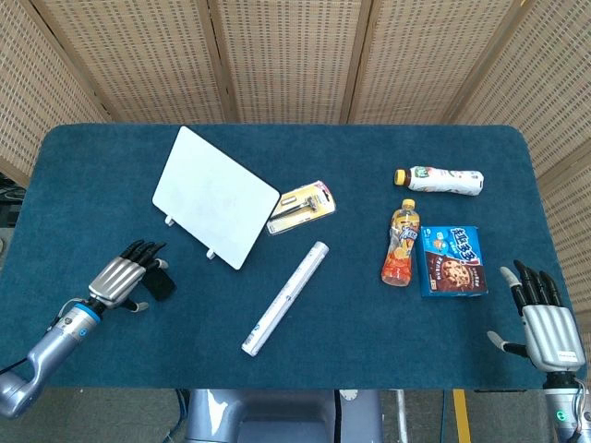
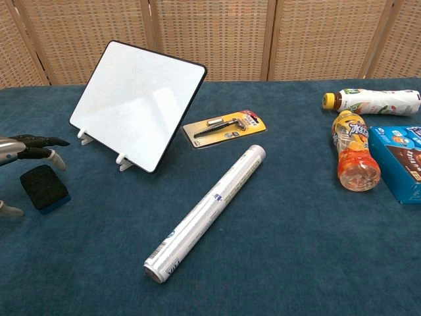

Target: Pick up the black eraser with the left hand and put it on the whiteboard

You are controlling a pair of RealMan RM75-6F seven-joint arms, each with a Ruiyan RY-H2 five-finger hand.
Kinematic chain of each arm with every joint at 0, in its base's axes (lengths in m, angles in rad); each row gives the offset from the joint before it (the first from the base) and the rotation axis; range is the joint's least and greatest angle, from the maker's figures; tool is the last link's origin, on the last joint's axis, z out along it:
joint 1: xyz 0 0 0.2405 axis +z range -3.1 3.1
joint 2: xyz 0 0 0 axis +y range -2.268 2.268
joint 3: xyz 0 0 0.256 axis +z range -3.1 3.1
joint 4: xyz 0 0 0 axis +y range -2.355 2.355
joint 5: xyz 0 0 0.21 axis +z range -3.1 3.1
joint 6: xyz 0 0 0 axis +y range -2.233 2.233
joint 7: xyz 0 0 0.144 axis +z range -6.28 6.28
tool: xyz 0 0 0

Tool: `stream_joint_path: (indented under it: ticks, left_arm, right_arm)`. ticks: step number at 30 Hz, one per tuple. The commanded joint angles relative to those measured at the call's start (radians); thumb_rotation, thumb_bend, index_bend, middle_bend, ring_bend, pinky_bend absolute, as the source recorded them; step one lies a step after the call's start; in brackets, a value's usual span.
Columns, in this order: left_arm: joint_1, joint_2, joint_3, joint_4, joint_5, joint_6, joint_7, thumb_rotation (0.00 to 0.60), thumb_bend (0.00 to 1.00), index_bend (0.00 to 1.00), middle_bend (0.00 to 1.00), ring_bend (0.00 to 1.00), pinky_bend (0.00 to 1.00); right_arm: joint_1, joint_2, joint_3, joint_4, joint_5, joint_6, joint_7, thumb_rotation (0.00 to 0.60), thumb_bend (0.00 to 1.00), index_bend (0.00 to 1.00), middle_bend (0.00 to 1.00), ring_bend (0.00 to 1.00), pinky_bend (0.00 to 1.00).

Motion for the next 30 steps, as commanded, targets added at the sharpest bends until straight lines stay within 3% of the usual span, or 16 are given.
stream_joint_path:
  ticks: [1,13,18,22,26,30]
  left_arm:
    - [-0.013,-0.009,-0.003,0.003,-0.011,-0.012,0.011,0.600,0.08,0.24,0.00,0.00,0.00]
    - [-0.045,-0.020,-0.004,-0.016,-0.063,-0.070,0.078,0.600,0.19,0.35,0.00,0.00,0.00]
    - [-0.043,-0.021,-0.002,-0.017,-0.077,-0.058,0.098,0.600,0.30,0.51,0.00,0.00,0.00]
    - [-0.041,-0.019,0.000,-0.017,-0.084,-0.048,0.108,0.600,0.32,0.55,0.00,0.00,0.00]
    - [-0.031,-0.016,-0.007,-0.020,-0.079,0.009,0.092,0.600,0.31,0.55,0.00,0.00,0.00]
    - [-0.013,-0.015,-0.030,-0.005,-0.047,0.152,0.047,0.600,0.31,0.56,0.00,0.00,0.00]
  right_arm:
    - [0.000,0.000,0.000,0.000,0.001,0.000,0.001,0.600,0.00,0.00,0.00,0.00,0.00]
    - [0.001,0.003,0.001,0.001,0.008,-0.009,0.014,0.600,0.00,0.00,0.00,0.00,0.00]
    - [0.001,0.003,0.001,0.001,0.007,-0.008,0.023,0.600,0.00,0.00,0.00,0.00,0.00]
    - [0.001,0.003,0.001,0.001,0.007,-0.009,0.025,0.600,0.00,0.00,0.00,0.00,0.00]
    - [0.001,0.003,0.001,0.000,0.008,-0.009,0.025,0.600,0.00,0.00,0.00,0.00,0.00]
    - [0.001,0.003,0.001,-0.001,0.009,-0.009,0.024,0.600,0.00,0.00,0.00,0.00,0.00]
